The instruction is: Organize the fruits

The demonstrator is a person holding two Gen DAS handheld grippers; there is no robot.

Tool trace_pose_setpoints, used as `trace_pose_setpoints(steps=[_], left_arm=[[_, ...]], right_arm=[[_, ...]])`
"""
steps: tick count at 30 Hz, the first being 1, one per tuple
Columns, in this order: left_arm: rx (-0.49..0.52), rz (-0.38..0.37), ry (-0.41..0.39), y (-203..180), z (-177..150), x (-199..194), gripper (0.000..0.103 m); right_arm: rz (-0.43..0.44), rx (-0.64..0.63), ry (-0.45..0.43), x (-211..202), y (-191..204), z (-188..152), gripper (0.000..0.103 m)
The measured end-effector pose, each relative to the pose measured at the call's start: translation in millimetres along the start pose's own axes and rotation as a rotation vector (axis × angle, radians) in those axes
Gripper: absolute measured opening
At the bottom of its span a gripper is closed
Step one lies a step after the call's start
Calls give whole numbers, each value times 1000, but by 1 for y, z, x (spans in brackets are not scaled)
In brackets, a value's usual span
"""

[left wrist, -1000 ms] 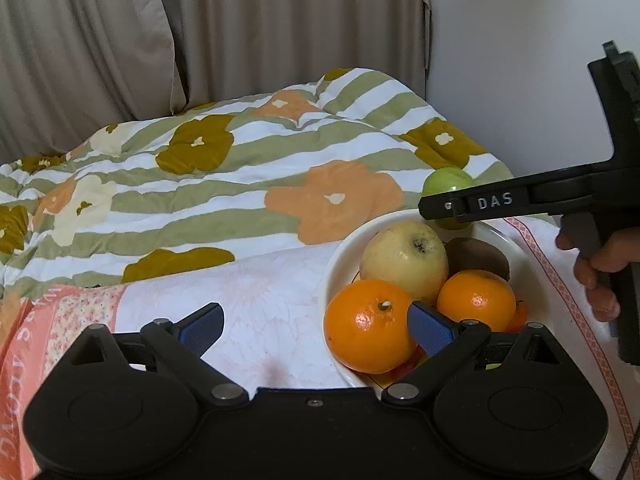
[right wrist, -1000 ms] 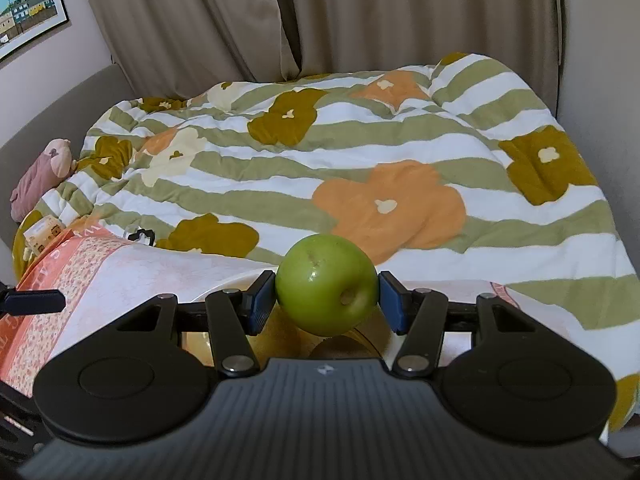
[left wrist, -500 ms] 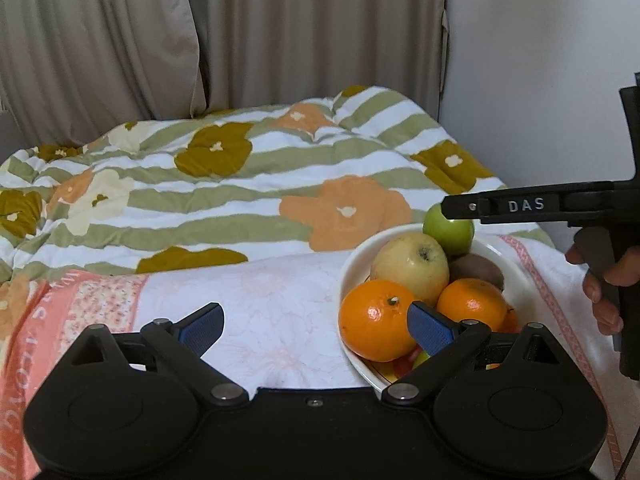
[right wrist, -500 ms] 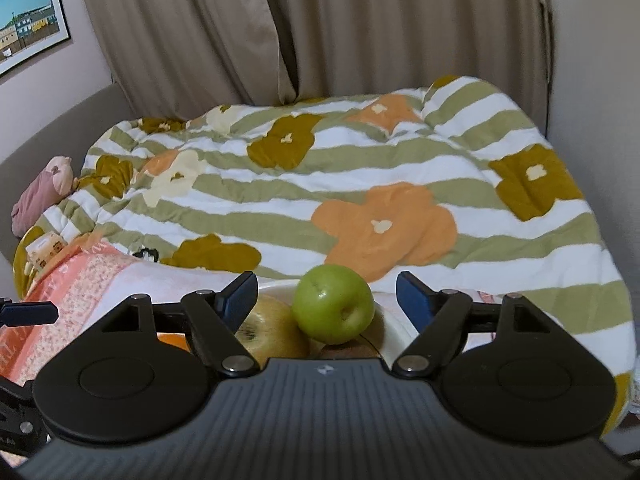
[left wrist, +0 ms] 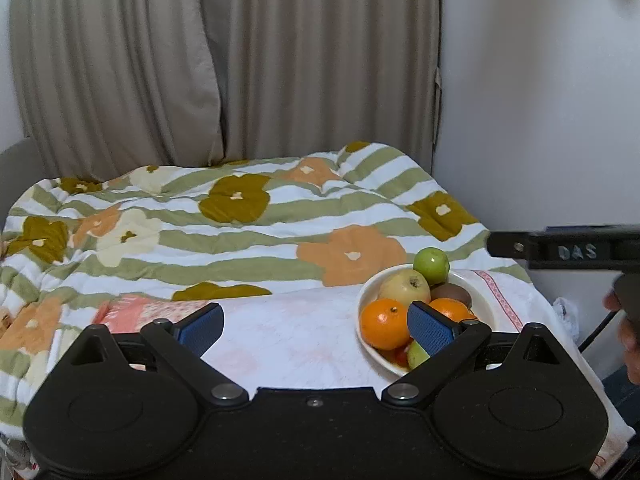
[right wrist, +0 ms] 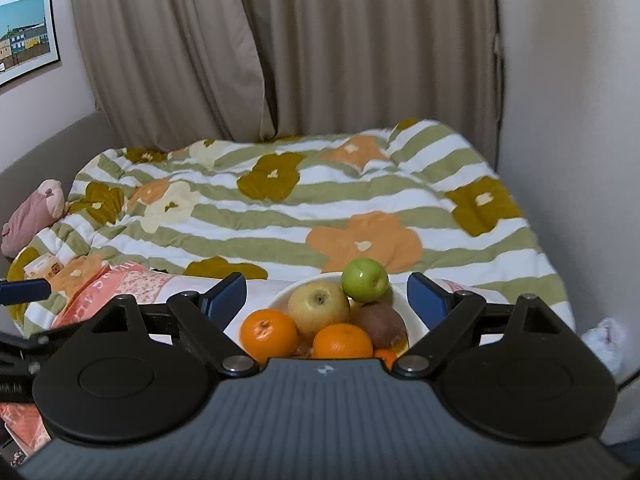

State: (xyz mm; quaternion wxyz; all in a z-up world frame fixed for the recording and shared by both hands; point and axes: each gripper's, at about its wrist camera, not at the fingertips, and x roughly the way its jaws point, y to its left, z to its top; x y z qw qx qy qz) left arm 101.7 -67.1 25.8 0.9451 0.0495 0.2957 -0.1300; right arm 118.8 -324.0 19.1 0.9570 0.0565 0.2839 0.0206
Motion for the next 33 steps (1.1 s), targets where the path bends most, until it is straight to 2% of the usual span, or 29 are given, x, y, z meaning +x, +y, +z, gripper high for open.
trace_pose_setpoints(steps=[9, 15, 21, 33], left_arm=[[-10, 15, -23, 16, -26, -64, 103], [-3, 53, -33, 20, -43, -94, 103], [-9, 81, -29, 23, -54, -108, 103], [8, 80, -21, 20, -58, -115, 103]], right_arm=[[-111, -35, -3, -90, 46, -43, 103], [-160, -50, 1, -129, 63, -68, 103], [-170, -26, 30, -144, 68, -80, 103], [-187, -11, 43, -149, 64, -82, 103]])
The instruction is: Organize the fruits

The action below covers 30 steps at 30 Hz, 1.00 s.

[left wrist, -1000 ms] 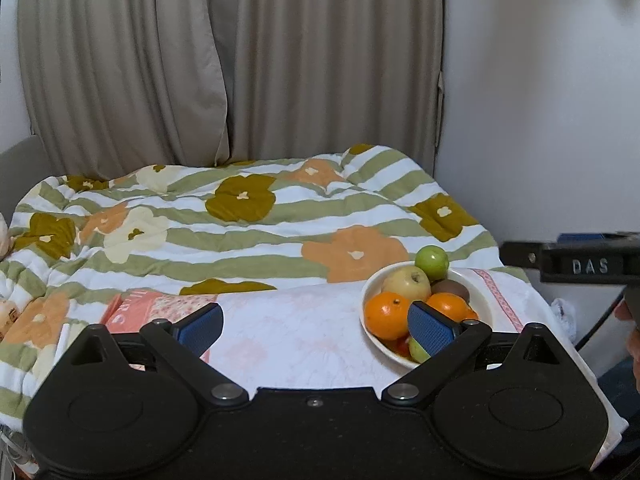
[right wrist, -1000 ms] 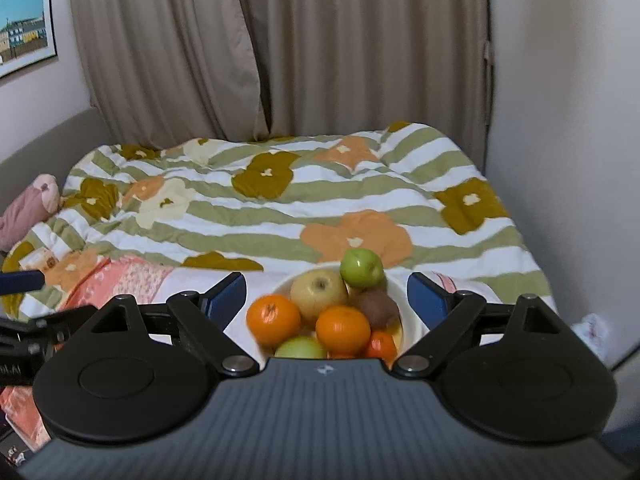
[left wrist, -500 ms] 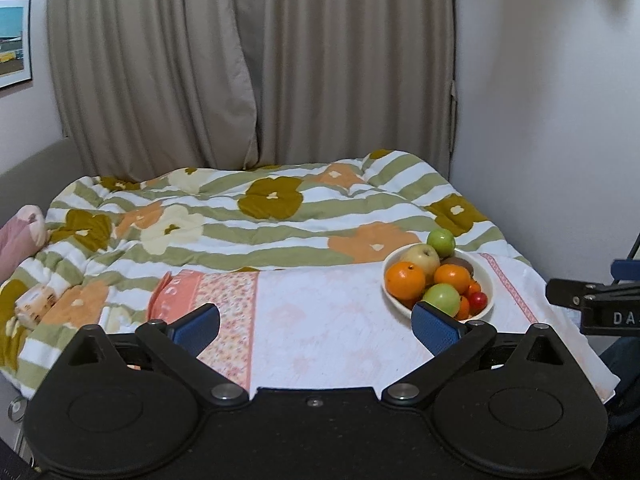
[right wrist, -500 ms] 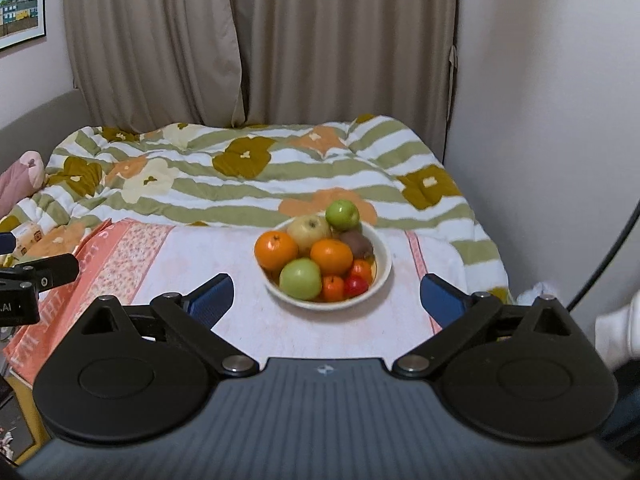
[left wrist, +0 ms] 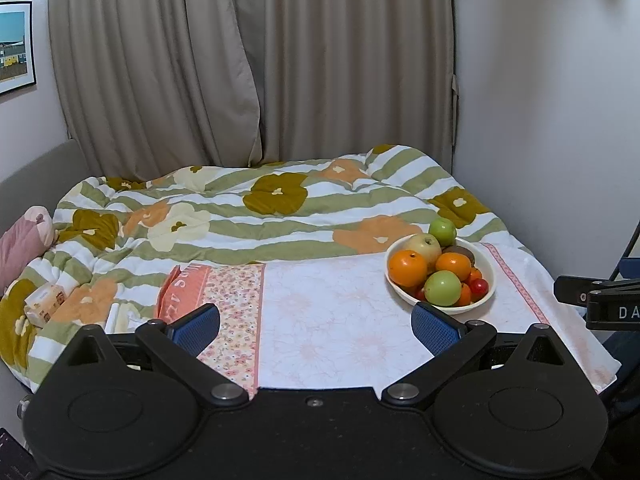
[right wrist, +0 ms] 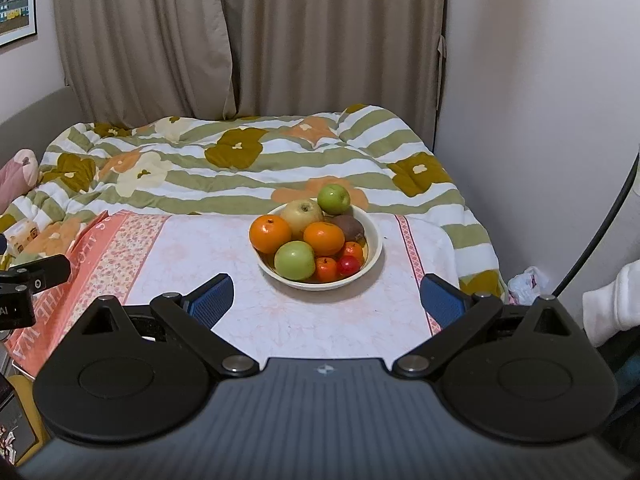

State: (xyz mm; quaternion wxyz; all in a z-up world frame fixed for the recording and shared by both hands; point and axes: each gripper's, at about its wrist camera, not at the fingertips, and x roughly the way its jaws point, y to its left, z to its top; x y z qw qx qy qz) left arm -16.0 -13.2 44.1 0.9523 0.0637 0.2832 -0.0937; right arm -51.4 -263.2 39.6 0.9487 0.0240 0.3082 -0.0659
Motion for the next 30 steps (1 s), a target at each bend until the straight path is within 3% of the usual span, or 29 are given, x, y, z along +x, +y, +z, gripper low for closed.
trace_pose_setpoints(steps=[30], left_arm=[[-10, -6, 14, 2, -1, 4, 103]], right_arm=[[3, 2, 7, 3, -1, 0, 103]])
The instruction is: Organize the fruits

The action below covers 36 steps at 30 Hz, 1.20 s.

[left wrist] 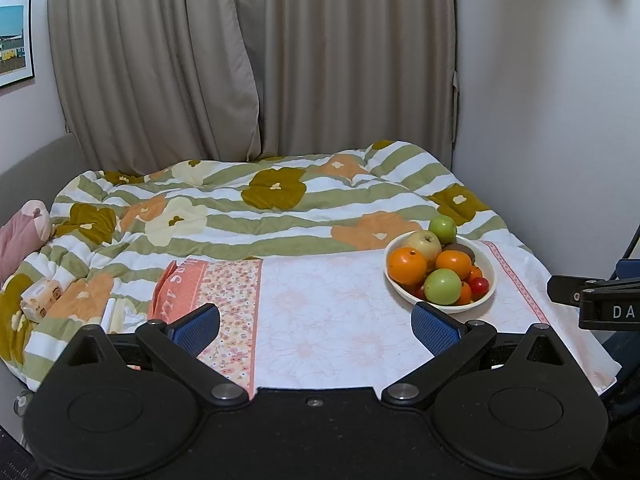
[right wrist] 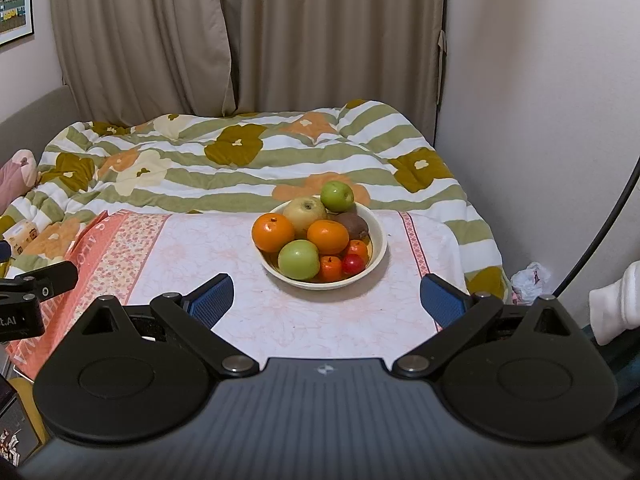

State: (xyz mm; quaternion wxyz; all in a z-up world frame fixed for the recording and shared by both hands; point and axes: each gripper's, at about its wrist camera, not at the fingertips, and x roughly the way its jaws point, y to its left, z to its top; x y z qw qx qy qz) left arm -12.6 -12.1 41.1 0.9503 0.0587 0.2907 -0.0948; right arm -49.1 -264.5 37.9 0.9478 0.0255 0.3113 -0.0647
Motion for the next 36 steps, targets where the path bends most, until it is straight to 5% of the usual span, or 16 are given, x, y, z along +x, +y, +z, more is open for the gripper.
trace_pose_setpoints(steps=[36], left_arm=[[-20, 2, -20, 3, 3, 3, 103]], right_arm=[[-3, -1, 6, 4, 5, 3, 103]])
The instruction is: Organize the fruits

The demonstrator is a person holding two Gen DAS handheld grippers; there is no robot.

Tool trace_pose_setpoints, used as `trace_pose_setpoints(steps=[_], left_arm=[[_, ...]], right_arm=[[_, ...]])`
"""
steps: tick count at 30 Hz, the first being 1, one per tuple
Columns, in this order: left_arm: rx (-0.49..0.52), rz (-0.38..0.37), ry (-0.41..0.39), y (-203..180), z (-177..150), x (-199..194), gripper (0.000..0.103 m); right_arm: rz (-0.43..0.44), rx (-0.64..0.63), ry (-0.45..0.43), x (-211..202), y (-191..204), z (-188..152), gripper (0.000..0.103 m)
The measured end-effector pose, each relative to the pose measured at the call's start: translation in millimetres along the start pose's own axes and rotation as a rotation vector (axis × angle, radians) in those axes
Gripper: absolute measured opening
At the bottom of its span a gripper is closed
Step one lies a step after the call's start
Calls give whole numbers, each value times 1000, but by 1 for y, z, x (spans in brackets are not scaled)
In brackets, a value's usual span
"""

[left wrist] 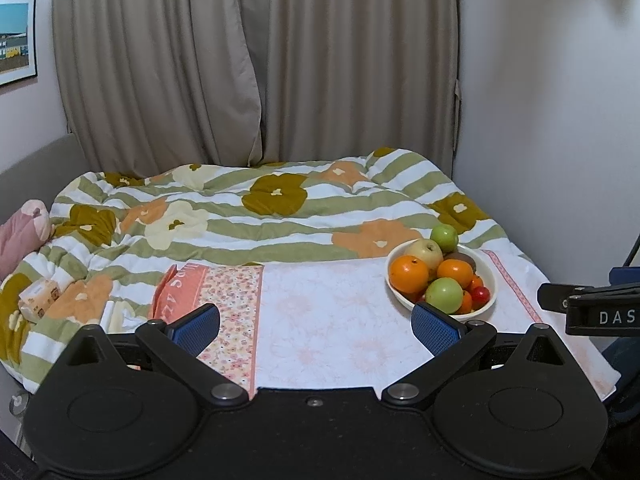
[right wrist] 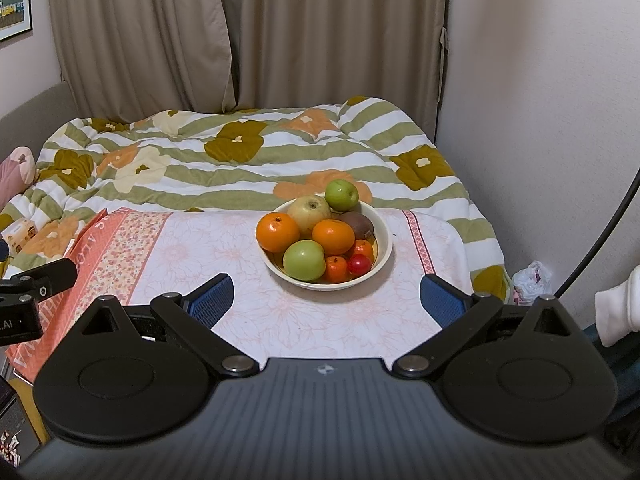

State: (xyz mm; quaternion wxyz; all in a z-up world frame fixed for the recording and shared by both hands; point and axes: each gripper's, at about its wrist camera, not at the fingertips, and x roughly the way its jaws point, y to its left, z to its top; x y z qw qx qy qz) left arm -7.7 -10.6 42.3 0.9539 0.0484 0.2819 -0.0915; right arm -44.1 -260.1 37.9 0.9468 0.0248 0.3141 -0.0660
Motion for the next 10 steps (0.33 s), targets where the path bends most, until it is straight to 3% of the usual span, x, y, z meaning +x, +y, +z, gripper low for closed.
trace_pose_setpoints(steps=[10], left_arm=[[-22, 0, -15, 3, 1, 0, 103]], right_arm=[[1, 1, 3, 1, 0, 1, 103]])
